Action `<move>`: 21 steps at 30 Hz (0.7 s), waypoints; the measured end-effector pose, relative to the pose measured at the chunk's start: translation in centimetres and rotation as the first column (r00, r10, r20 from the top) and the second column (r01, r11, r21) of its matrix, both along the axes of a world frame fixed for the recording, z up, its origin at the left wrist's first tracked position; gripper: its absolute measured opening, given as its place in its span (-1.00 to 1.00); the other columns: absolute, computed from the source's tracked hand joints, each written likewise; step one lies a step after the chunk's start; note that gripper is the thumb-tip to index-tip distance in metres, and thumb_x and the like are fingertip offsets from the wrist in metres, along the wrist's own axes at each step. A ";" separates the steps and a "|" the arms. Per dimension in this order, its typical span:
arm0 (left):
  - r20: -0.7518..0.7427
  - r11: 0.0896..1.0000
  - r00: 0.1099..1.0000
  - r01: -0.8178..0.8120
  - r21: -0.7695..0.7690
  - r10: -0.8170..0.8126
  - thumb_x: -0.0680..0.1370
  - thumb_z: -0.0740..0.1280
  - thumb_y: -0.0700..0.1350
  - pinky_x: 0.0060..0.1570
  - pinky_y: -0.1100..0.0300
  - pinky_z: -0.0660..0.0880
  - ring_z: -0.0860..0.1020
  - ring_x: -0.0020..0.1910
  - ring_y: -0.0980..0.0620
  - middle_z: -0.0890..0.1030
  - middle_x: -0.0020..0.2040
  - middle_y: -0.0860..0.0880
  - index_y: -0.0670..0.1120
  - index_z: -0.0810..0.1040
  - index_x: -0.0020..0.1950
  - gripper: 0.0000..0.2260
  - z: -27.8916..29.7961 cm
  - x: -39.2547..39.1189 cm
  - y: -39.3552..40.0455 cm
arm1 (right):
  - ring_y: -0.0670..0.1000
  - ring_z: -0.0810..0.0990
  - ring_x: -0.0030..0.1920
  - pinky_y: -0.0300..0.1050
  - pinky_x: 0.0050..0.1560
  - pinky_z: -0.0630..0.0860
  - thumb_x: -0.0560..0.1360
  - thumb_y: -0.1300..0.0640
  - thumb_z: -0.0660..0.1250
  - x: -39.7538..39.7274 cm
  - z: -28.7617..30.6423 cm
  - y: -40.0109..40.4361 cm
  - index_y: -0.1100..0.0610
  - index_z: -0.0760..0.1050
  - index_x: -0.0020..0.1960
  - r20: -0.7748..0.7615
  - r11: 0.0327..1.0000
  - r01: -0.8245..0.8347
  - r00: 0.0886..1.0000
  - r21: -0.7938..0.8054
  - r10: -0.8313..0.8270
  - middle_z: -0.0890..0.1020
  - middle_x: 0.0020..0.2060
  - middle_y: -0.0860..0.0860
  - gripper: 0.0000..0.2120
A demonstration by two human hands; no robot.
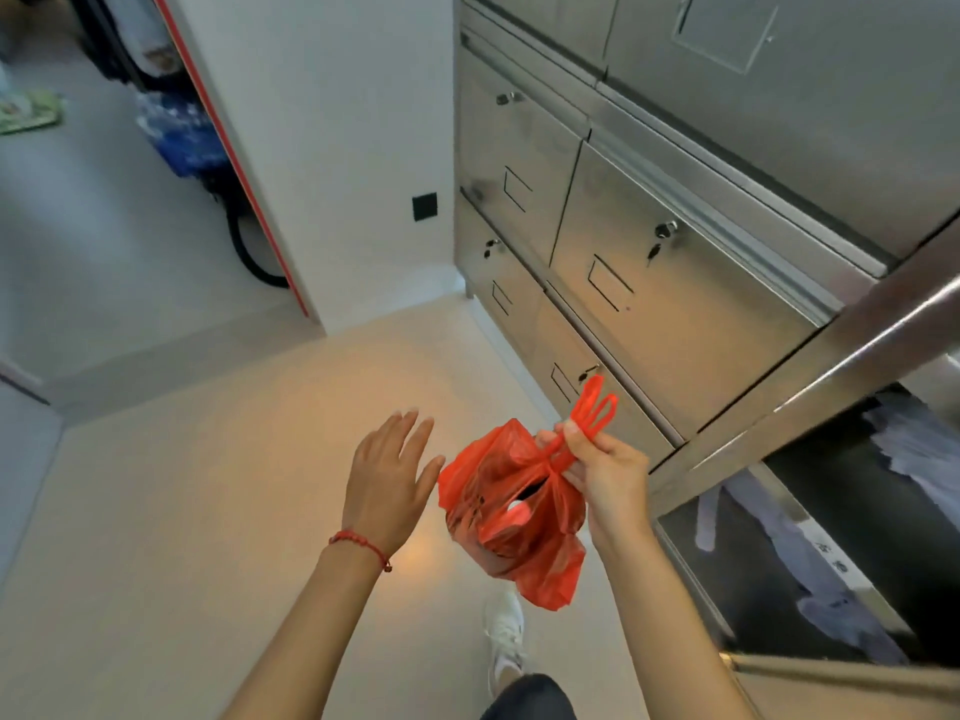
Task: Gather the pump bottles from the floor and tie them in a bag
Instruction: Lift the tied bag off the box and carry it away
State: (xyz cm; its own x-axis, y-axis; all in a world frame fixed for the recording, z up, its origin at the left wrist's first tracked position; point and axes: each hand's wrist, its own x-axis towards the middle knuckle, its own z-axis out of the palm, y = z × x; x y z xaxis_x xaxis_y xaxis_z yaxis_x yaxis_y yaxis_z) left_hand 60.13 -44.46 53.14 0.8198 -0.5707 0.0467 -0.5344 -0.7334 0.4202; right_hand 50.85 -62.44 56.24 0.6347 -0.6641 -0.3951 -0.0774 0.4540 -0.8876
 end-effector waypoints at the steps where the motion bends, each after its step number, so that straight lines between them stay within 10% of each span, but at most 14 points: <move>1: 0.000 1.000 1.000 -0.020 0.010 0.020 0.58 -0.14 0.17 0.08 -0.19 0.48 0.53 0.14 -0.28 0.57 0.16 -0.27 -0.24 0.54 0.17 -0.37 0.0 1.2 -0.7 | -0.02 0.69 -0.32 -0.27 -0.32 0.59 0.45 0.25 0.35 1.7 -0.1 -0.7 0.18 0.61 -0.26 -0.002 1.000 -0.030 1.000 0.001 0.030 0.71 -0.39 0.07 -0.87; 21: -0.112 0.961 0.964 -0.219 0.169 0.240 0.57 -0.19 0.19 0.08 -0.16 0.48 0.54 0.15 -0.23 0.59 0.16 -0.21 -0.18 0.52 0.20 -0.35 -2.1 31.5 -7.9 | 0.08 0.65 -0.19 -0.07 -0.06 0.55 0.44 0.17 0.38 34.5 -4.4 -9.7 0.16 0.68 -0.21 -0.089 0.980 -0.197 0.977 0.001 0.196 0.71 -0.29 0.09 -0.88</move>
